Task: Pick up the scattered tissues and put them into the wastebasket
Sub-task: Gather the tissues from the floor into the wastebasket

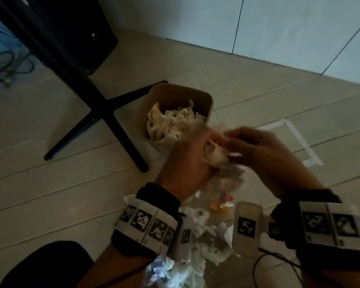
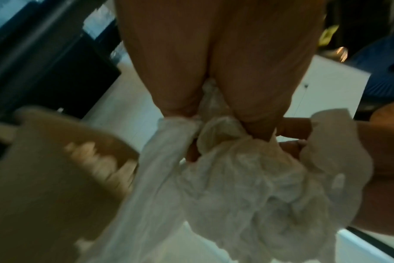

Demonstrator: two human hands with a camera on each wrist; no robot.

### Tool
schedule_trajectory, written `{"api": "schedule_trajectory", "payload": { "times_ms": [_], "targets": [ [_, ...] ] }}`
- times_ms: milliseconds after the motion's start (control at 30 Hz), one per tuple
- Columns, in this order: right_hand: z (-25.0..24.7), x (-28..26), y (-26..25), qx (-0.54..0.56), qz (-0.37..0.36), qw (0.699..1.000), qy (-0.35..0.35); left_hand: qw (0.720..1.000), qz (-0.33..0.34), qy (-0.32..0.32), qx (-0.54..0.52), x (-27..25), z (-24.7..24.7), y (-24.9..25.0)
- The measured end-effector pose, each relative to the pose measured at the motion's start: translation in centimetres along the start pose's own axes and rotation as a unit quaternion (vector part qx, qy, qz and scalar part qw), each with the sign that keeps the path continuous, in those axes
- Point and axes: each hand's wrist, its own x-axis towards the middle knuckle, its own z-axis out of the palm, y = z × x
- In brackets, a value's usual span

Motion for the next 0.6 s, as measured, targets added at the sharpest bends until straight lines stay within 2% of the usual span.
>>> {"api": "schedule_trajectory", "payload": {
  "times_ms": [100, 167, 267, 367, 433, 500, 600],
  "targets": [
    [1.3, 1.9, -6.0, -0.016, -0.126, 0.992, 0.02, 0.995, 0.053, 0.082, 0.024, 3.1, -4.7, 3.4],
    [2.3, 4.2, -8.7, -0.02, -0.179, 0.983, 0.03, 0.988, 0.072, 0.135, 0.036, 5.2, -7.0, 4.5],
    [3.4, 8.3, -10.1, -0.052, -0.213, 0.975, 0.033, 0.979, 0.07, 0.181, 0.056, 8.0, -8.3, 2.7],
    [4.5, 12.5, -7.8, -0.124, -0.189, 0.973, 0.046, 0.977, 0.018, 0.194, 0.091, 10.0, -7.5, -2.2],
    [5.4, 14.4, -5.5, -0.204, -0.151, 0.965, 0.06, 0.978, -0.042, 0.15, 0.136, 10.3, -6.8, -5.3],
    [6.1, 15.6, -3.2, -0.295, -0.105, 0.948, 0.056, 0.969, -0.103, 0.06, 0.216, 10.4, -6.0, -7.9],
    [7.2, 17.0, -0.1, -0.416, -0.035, 0.909, 0.014, 0.92, -0.161, -0.102, 0.342, 10.4, -5.0, -10.3]
  ]
}}
